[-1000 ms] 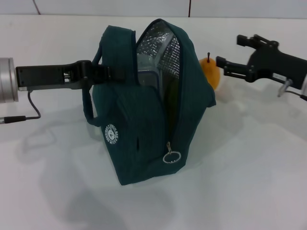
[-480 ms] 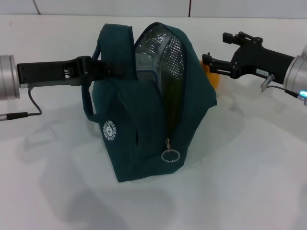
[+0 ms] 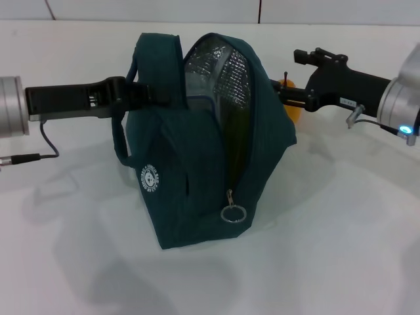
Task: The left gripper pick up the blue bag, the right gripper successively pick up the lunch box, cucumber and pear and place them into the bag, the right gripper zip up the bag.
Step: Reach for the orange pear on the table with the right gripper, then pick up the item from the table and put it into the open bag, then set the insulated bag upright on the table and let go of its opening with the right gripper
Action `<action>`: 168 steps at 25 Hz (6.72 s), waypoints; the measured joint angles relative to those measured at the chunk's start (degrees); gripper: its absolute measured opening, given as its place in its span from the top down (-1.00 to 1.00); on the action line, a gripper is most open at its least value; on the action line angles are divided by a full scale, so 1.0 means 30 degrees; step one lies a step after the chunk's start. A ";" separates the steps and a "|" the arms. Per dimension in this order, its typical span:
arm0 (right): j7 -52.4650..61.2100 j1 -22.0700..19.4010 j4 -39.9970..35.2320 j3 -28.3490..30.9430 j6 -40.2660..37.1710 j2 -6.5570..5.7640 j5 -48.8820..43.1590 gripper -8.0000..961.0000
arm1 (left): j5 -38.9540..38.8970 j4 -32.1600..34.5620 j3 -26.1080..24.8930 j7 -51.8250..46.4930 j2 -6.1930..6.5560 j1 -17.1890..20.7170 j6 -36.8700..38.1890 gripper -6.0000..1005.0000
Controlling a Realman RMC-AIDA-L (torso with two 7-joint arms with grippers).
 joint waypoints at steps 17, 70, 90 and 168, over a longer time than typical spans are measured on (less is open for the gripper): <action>-0.0318 0.0418 0.0687 -0.0042 0.0387 0.0000 0.0437 0.03 | -0.0057 -0.0703 -0.0012 0.0075 -0.0023 -0.0014 -0.0103 0.92; 0.6260 -0.3894 -0.9672 -0.2898 -0.6974 -0.0088 0.3745 0.77 | -0.1068 -0.0495 -0.0013 0.0247 0.0217 0.0709 0.1102 0.92; 0.6792 -0.1515 -1.0053 -1.0281 -0.4052 0.0000 0.6355 0.67 | -0.1022 -0.0497 0.0011 0.0596 0.0122 0.0829 0.1018 0.92; 0.3100 -0.2334 -0.6882 -0.9036 0.1885 0.0000 0.4974 0.38 | -0.1061 -0.0825 -0.0481 0.0976 0.0038 0.0817 0.0501 0.92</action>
